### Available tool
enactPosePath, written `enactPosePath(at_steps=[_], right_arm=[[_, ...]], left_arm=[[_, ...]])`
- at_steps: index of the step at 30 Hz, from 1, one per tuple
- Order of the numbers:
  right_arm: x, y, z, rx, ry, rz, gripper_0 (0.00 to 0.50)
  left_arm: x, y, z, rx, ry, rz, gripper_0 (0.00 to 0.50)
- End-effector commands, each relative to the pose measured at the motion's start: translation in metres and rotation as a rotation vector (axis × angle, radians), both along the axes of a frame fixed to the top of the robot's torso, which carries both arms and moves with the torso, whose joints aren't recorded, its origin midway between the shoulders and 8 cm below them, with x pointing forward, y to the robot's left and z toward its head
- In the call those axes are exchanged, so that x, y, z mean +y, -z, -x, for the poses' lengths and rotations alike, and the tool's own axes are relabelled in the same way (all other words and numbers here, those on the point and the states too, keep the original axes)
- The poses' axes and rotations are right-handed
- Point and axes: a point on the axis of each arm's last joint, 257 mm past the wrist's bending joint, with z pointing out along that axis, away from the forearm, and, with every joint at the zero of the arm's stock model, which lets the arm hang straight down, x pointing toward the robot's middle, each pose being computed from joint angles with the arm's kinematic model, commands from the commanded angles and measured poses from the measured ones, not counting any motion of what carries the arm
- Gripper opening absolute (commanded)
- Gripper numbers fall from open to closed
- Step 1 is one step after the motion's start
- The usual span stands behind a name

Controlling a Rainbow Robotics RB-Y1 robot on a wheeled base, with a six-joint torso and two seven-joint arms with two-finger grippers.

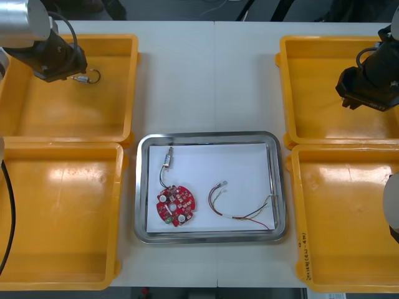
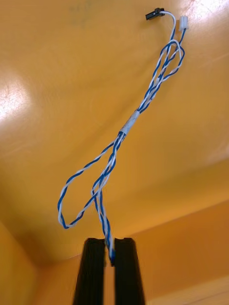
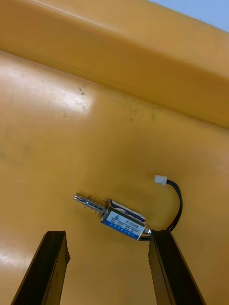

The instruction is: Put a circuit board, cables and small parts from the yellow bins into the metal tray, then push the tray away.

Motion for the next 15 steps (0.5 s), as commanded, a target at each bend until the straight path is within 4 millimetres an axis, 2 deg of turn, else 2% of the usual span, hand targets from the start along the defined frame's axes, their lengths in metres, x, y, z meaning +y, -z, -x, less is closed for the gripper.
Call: enactPosePath(at_steps=[1,2,8,15], right_arm=[[0.006,-0.008,-0.004,-0.034,0.026,0.001,0.474],[0.006,-0.008,-0.004,-0.035,0.027,0.0,0.498],[0.004,-0.01,-0.005,-0.043,0.042,-0.023,0.5],[-0.004,-0.033,-0.013,-0.09,0.081,-0.021,0.5]], left_arm=[[-0.023,-0.044,-0.02,-0.079,0.076,-0.035,0.5],[-0.024,-0.045,-0.021,-0.082,0.078,-0.039,0.5],[-0.02,-0.032,-0.024,-0.08,0.072,-0.074,0.5],[-0.021,-0.025,-0.028,-0.091,0.077,-0.095,0.5]])
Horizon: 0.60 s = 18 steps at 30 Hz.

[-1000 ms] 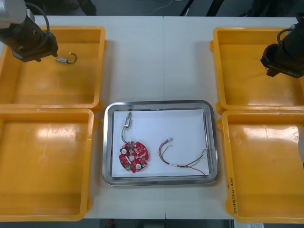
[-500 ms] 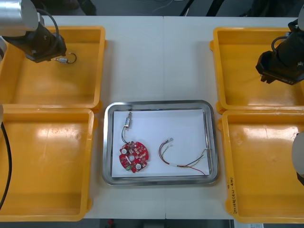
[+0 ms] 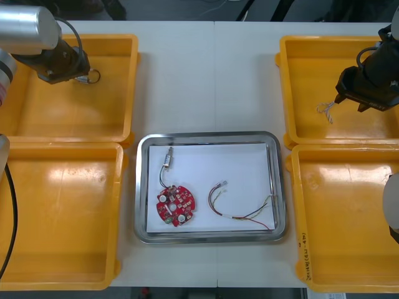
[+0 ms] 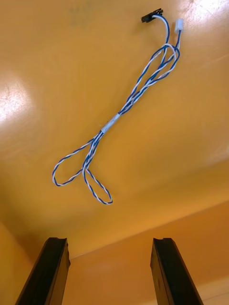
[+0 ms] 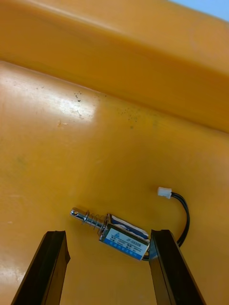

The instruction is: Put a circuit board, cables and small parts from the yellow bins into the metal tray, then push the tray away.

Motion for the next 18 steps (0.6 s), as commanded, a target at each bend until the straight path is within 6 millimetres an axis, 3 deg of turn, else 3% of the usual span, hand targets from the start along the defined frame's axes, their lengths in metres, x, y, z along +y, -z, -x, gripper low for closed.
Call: enactPosePath(at_steps=[1,8,18], right_arm=[[-0.004,-0.032,-0.011,-0.081,0.071,-0.017,0.5],[0.002,-0.051,-0.032,-0.087,0.173,-0.095,0.5],[-0.008,-0.055,-0.054,-0.107,0.226,-0.102,0.5]], left_arm=[[-0.023,-0.035,-0.019,-0.062,0.078,-0.058,0.5],[-0.032,-0.03,-0.025,-0.084,0.09,-0.062,0.5],[-0.037,-0.023,-0.025,-0.086,0.1,-0.062,0.5]])
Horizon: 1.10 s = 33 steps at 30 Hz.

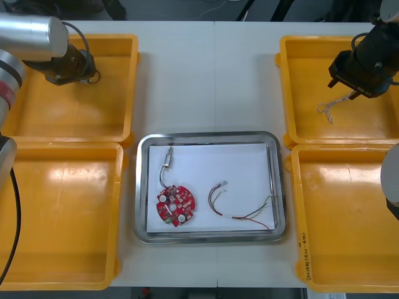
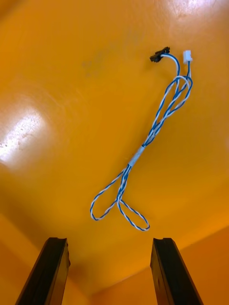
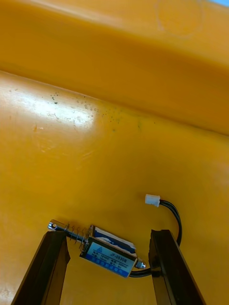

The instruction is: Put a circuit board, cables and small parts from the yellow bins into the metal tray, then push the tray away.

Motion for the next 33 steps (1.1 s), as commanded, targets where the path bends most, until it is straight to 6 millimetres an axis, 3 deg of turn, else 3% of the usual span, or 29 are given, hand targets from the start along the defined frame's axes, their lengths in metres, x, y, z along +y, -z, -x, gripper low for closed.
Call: enactPosePath(at_steps=[1,16,22,23,24,25,26,27,33], right_arm=[[-0.021,-0.042,-0.02,-0.078,0.07,-0.001,0.5],[-0.052,-0.044,-0.047,-0.127,0.141,0.032,0.5],[-0.054,-0.041,-0.052,-0.138,0.231,-0.019,0.5],[-0.054,-0.04,-0.052,-0.138,0.242,-0.025,0.5],[-0.053,-0.039,-0.053,-0.137,0.258,-0.036,0.5],[-0.053,-0.037,-0.053,-0.134,0.274,-0.043,0.5],[-0.052,-0.036,-0.053,-0.133,0.281,-0.049,0.5],[-0.051,-0.035,-0.054,-0.132,0.296,-0.059,0.5],[-0.053,-0.016,-0.052,-0.111,0.338,-0.075,0.5]], left_arm=[[-0.026,-0.03,-0.016,-0.051,0.08,-0.05,0.5],[-0.019,-0.005,-0.011,-0.035,0.09,-0.098,0.5],[-0.013,0.001,-0.008,-0.02,0.093,-0.119,0.5],[-0.013,0.001,-0.008,-0.018,0.094,-0.12,0.475],[-0.013,0.002,-0.007,-0.013,0.094,-0.121,0.373],[-0.013,0.002,-0.007,-0.011,0.095,-0.124,0.208],[-0.013,0.002,-0.007,-0.011,0.096,-0.125,0.079],[-0.013,0.002,-0.007,-0.011,0.098,-0.124,0.0],[-0.013,0.003,-0.005,-0.004,0.096,-0.12,0.0]])
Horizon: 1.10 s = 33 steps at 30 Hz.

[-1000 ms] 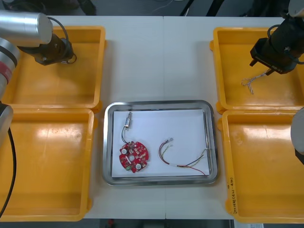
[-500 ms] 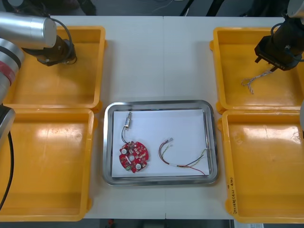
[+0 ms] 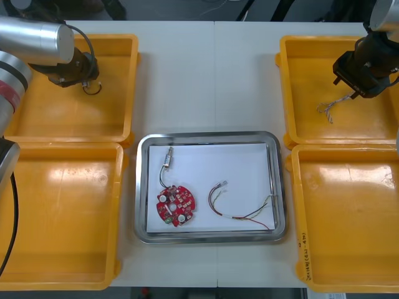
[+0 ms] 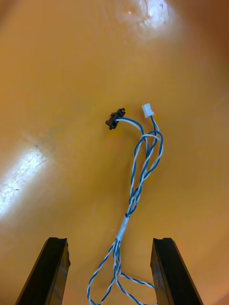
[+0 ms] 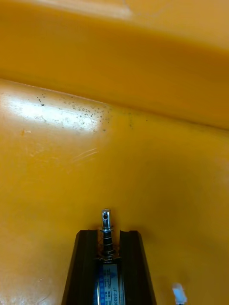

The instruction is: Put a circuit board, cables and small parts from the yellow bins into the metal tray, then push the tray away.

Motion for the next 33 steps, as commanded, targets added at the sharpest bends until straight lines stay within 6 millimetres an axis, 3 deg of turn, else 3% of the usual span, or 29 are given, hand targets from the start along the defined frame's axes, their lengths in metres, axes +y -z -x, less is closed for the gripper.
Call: enactPosePath(at_steps=[1,9,20,28,33], right_arm=[[-0.018,-0.038,-0.013,-0.077,0.088,-0.026,0.5],[-0.019,-0.025,-0.009,-0.054,0.108,-0.034,0.5],[-0.019,-0.008,-0.011,-0.059,0.133,-0.054,0.5],[-0.016,-0.007,-0.012,-0.061,0.139,-0.065,0.5],[-0.015,0.007,-0.011,-0.057,0.144,-0.077,0.5]], left_arm=[[-0.01,-0.002,-0.001,0.009,0.071,-0.063,0.0],[-0.011,-0.009,0.004,0.037,0.074,-0.053,0.0],[-0.02,-0.047,0.029,0.111,0.094,-0.021,0.0],[-0.02,-0.068,0.041,0.128,0.098,-0.003,0.0],[-0.021,-0.082,0.054,0.154,0.102,0.004,0.0]])
